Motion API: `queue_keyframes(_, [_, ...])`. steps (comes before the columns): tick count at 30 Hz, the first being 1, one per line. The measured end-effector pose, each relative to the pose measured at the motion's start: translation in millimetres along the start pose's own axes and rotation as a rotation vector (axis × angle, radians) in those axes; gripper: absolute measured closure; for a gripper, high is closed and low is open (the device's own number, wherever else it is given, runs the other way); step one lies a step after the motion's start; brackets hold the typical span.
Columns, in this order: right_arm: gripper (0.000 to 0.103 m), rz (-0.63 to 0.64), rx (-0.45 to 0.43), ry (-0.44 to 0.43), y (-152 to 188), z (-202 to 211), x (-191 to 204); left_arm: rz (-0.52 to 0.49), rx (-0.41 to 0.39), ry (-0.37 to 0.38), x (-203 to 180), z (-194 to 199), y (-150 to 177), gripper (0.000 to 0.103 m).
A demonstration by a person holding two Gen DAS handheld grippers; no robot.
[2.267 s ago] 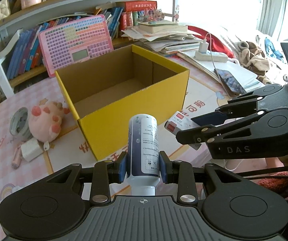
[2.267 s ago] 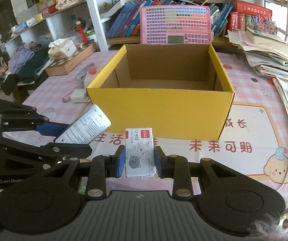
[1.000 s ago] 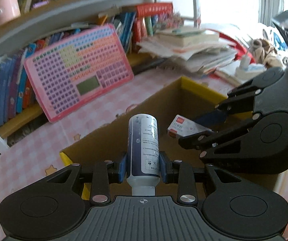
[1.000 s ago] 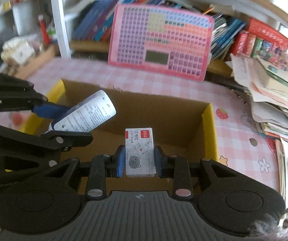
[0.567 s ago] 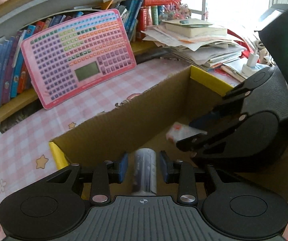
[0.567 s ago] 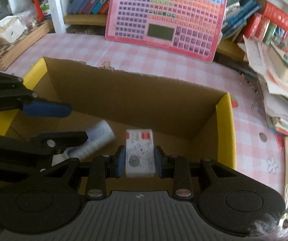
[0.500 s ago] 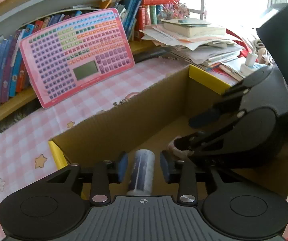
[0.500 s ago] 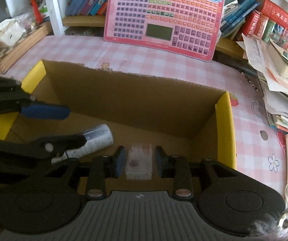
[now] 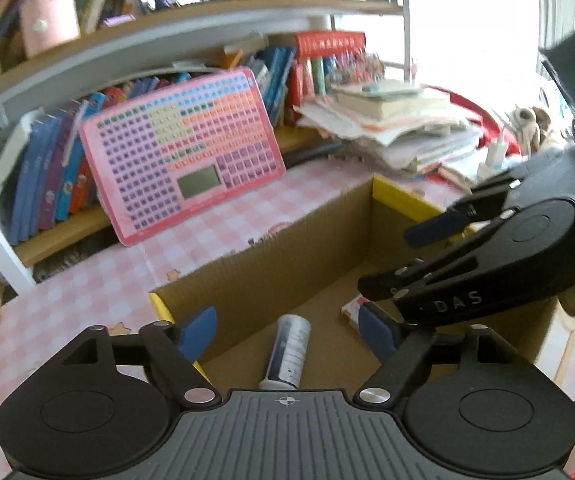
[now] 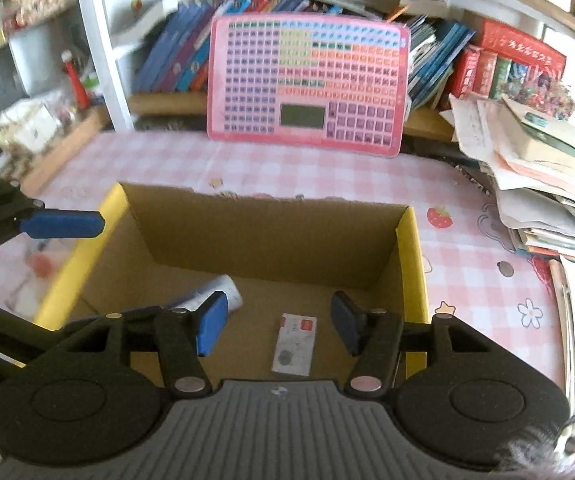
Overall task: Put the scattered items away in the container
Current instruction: 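Open the left tool dropping the tube while the right tool releases the medicine box, then withdraw both tools from the yellow box back toward the remaining items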
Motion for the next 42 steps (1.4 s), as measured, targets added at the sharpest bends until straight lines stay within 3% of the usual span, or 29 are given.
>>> queue_keyframes(8, [0.046, 0.002, -0.134, 0.019, 15, 57, 16, 0.057, -0.081, -0.056, -4, 53, 8, 0.011])
queue_keyframes(16, [0.038, 0.015, -0.231, 0.07, 56, 98, 35, 0.131, -0.094, -0.136, -17, 96, 45, 0.007])
queue_keyframes(25, [0.034, 0.036, -0.222, 0.07, 103, 113, 55, 0.114, -0.053, -0.212, -35, 119, 81, 0.005])
queue_keyframes(35, [0.023, 0.064, -0.228, 0.086, 129, 131, 67, 0.128, -0.035, -0.23, -48, 138, 101, 0.005])
queue_keyframes(42, [0.02, 0.047, -0.169, 0.077, 150, 127, 71, 0.145, 0.013, -0.24, -54, 145, 122, 0.005])
Point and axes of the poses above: each gripper's, at about its wrist camera, not at the fingertips, and z roughly against the way its jaws point, x to its left, y to its underside, the point moved 4 cm from there along -z, roughly the way its jaws point, and after that the axes turned 4 degrees about -y, right-handed, at the moved point
